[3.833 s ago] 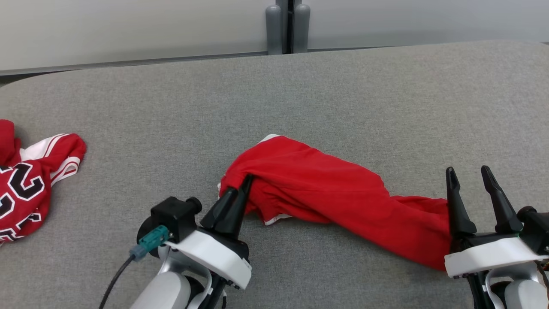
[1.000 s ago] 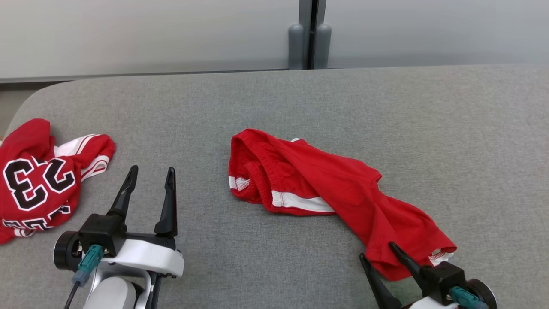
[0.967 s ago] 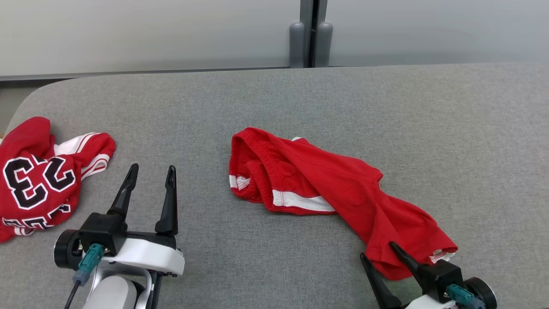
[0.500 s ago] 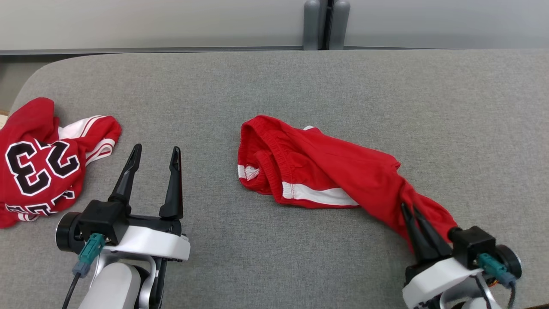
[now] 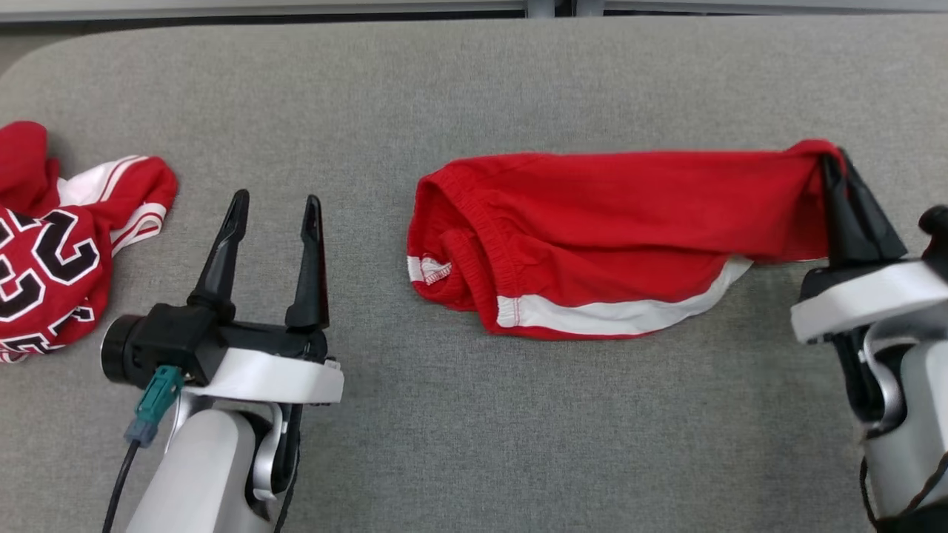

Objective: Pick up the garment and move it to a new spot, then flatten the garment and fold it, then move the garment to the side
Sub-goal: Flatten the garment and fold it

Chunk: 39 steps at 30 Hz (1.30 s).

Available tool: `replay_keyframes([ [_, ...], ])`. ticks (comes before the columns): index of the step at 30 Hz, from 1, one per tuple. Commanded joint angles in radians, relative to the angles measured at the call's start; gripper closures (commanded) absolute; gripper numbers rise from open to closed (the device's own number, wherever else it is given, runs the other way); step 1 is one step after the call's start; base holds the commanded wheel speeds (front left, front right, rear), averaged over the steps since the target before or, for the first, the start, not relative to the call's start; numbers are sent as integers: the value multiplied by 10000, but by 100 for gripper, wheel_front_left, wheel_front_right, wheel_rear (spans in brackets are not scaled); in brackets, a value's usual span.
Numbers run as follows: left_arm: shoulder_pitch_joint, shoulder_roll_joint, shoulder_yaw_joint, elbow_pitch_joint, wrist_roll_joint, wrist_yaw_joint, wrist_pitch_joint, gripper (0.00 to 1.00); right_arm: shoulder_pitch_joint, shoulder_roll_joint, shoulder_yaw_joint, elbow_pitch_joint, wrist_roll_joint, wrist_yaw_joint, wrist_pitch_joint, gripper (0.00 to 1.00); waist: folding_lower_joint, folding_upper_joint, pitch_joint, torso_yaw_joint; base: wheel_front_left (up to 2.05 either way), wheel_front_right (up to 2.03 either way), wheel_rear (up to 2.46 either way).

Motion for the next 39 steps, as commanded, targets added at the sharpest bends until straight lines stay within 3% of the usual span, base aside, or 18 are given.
replay_keyframes([
  [1,-241,-59,22,2,96,-95,-3,0,-329,-173,-40,312,157,-3,54,100,0,0,492,88,0,0,0],
  [7,-692,-408,22,157,308,-377,-3,0,-1906,-643,298,1960,561,-3,-129,99,0,0,1101,259,0,0,0],
  [8,-741,-453,26,194,361,-405,-3,0,-2097,-660,354,2183,585,-3,-242,61,0,0,1125,261,0,0,0],
  [9,-781,-495,44,223,395,-444,-4,0,-2264,-680,405,2396,639,-1,-335,0,0,0,1139,261,0,0,0],
  [15,-746,-604,175,379,558,-587,-3,0,-2392,-719,764,2958,747,-3,-1201,0,0,0,950,185,0,0,0],
  [22,-283,-678,471,482,721,-665,-3,0,-999,-594,943,1718,628,-3,-2138,0,0,0,283,-92,0,0,0],
  [31,927,-641,695,760,753,-731,-3,0,2063,36,384,-152,466,-1,-1903,0,0,0,-958,-530,0,0,0],
  [39,1656,-503,618,871,786,-682,0,0,3296,334,255,-1119,344,-1,-1297,0,0,0,-1544,-681,0,0,0],
])
